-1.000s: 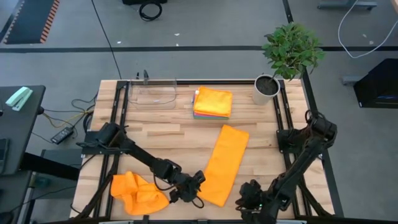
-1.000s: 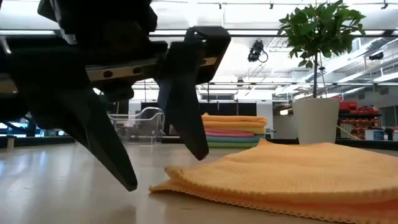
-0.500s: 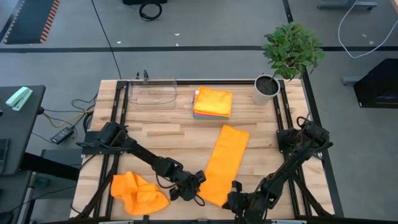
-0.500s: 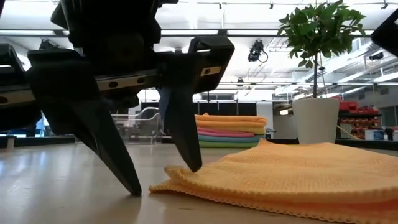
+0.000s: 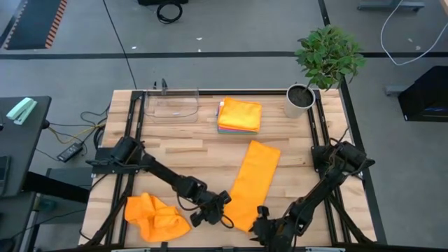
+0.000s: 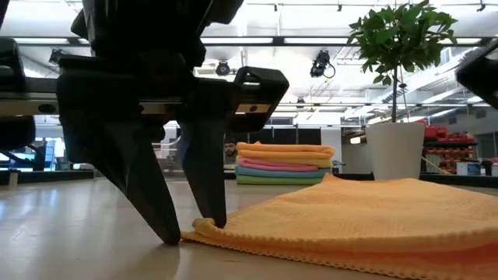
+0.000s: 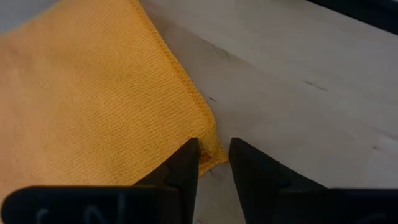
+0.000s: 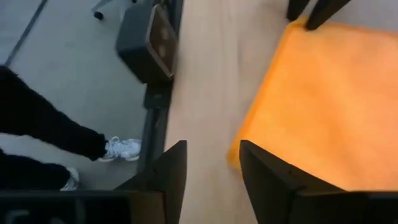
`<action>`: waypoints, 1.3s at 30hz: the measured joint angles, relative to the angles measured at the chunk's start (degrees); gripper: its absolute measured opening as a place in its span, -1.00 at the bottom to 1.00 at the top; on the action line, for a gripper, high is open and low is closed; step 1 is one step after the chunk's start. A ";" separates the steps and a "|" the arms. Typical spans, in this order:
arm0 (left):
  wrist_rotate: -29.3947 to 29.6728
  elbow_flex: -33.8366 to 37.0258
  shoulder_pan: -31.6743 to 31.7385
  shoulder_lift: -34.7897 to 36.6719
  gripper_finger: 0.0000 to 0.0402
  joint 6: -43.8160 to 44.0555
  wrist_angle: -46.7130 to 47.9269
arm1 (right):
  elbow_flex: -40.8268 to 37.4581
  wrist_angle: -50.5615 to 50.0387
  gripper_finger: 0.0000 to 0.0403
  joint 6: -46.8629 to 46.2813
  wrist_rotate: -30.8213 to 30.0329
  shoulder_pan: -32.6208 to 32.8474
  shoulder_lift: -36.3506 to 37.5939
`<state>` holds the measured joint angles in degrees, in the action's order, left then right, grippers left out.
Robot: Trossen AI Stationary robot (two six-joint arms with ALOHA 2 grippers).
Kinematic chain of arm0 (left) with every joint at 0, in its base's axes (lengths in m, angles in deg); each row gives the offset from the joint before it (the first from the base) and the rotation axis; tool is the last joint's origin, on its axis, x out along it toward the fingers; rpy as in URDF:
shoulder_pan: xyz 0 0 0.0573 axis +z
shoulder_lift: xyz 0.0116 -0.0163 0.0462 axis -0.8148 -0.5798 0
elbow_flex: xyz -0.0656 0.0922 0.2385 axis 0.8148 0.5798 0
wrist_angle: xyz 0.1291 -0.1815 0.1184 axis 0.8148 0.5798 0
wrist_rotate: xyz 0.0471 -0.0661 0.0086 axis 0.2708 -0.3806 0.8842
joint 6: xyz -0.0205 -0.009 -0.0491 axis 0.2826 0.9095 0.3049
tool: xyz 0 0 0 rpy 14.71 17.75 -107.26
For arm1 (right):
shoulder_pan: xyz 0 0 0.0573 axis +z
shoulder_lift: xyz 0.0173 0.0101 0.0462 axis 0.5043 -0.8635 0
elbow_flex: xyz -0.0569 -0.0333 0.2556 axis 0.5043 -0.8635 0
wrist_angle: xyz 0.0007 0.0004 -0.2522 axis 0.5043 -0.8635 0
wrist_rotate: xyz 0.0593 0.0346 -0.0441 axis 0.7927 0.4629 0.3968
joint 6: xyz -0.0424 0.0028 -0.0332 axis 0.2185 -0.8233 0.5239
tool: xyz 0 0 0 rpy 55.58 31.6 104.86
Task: Fold microfiber towels
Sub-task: Fold the top yellow towel
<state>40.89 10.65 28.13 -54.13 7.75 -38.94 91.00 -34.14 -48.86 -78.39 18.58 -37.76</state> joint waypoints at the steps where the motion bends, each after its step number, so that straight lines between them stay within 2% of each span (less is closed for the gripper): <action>1: -0.39 0.00 0.02 -0.04 -0.51 0.28 0.00 | 0.00 0.00 -0.22 0.09 -0.48 -0.21 0.00; 6: 0.06 0.06 0.00 -0.04 -0.55 1.81 0.07 | 0.00 0.11 -0.13 0.81 -0.32 -1.49 0.00; 19: 0.39 0.11 0.00 -0.04 -0.56 2.67 0.09 | 0.00 0.13 -0.12 1.87 2.11 -1.86 -0.06; 23: 0.48 0.13 0.00 -0.04 -0.56 2.67 0.09 | 0.04 0.51 -0.12 1.19 4.34 -1.86 -3.21; 29: 0.60 0.15 -0.05 -0.04 -0.58 3.55 0.09 | 0.37 1.75 -0.13 -3.34 3.15 -1.80 -6.28; 34: 0.64 0.15 -0.09 -0.04 -0.80 4.18 0.13 | 0.37 0.11 -0.32 -2.72 2.09 -1.80 -5.99; 36: 0.59 0.15 -0.07 -0.08 -0.92 4.86 -0.02 | 0.35 -0.57 -0.47 -2.62 1.82 -1.80 -5.99; 39: 0.62 0.15 -0.07 -0.08 -0.94 7.48 -0.04 | 0.27 -1.24 -0.74 -3.10 1.65 -1.75 -5.98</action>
<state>41.51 10.81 28.06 -54.22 15.23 -38.98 91.27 -35.39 -51.96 -76.74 16.83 -43.74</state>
